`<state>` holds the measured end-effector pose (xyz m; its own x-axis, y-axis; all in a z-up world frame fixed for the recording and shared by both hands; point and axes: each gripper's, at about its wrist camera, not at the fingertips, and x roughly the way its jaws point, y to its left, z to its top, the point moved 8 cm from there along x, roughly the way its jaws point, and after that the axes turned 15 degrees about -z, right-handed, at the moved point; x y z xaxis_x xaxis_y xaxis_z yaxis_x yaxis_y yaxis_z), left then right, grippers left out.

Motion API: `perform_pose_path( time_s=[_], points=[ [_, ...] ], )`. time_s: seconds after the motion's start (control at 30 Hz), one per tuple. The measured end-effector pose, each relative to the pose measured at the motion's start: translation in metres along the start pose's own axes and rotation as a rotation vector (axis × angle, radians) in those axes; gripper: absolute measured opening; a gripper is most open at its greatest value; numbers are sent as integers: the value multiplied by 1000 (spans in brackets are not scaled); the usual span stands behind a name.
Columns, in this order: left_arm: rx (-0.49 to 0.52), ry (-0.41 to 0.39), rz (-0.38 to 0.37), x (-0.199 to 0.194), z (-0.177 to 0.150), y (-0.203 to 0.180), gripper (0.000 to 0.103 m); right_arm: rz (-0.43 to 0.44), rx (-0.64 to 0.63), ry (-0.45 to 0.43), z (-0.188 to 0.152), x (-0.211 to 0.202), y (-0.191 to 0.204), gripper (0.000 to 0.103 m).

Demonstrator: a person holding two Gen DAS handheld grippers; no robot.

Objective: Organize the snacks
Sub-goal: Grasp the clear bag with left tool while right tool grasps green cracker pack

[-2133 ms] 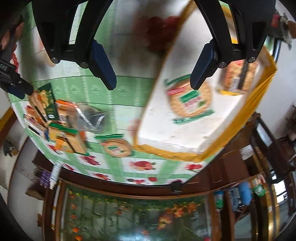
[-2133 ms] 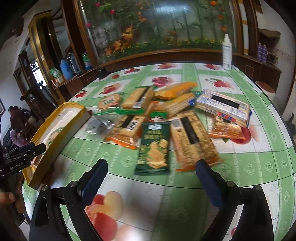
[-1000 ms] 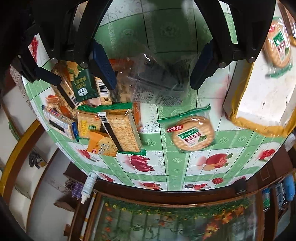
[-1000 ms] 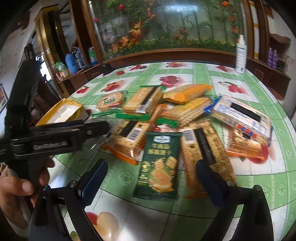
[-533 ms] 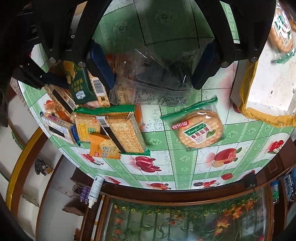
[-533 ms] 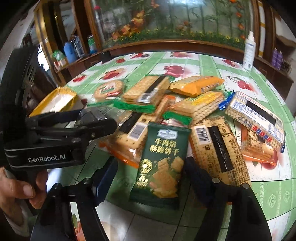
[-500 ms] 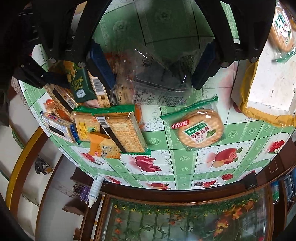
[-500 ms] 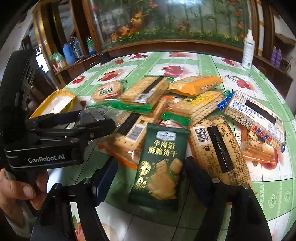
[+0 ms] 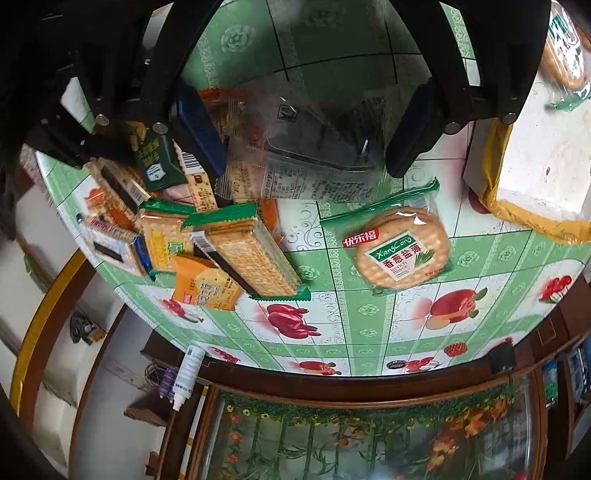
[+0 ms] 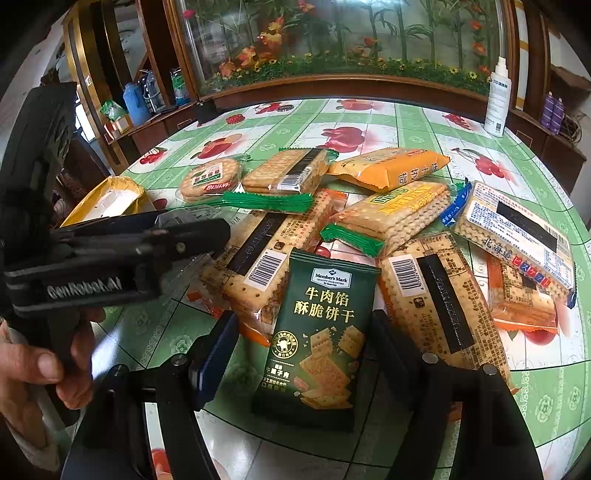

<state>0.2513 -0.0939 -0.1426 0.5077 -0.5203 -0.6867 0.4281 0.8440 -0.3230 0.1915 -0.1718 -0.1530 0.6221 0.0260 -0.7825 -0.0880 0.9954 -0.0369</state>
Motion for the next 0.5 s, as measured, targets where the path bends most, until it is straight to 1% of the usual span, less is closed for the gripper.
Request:
perform_pose_path(
  time_s=[0.07,0.1,0.17,0.23,0.33,0.37,0.4,0.5],
  points=[
    [19,0,32,3,-1,1,91,-3,-2,0,0,0,-1,74],
    [11,-1,26,3,-1,2,91,-7,-3,0,0,0,-1,73],
    [-26,-10,7,0,-1,7,87,-7,-2,-1,0,0,-2,72],
    [-47,-21,-4,-5,-2,10,77,-6,6,-4,0,-1,-4,68],
    [-69,-22,6,-11,-5,11,71,-5,3,-8,-1,-3,-4,58],
    [-77,-22,1,-13,-6,10,70,-2,-1,-11,-2,-3,-3,47],
    [-85,-24,-9,-15,-8,8,68,1,-5,-12,-2,-4,-3,47],
    [-87,-37,-19,-24,-13,1,66,-7,-18,-14,-4,-5,-2,46]
  ],
)
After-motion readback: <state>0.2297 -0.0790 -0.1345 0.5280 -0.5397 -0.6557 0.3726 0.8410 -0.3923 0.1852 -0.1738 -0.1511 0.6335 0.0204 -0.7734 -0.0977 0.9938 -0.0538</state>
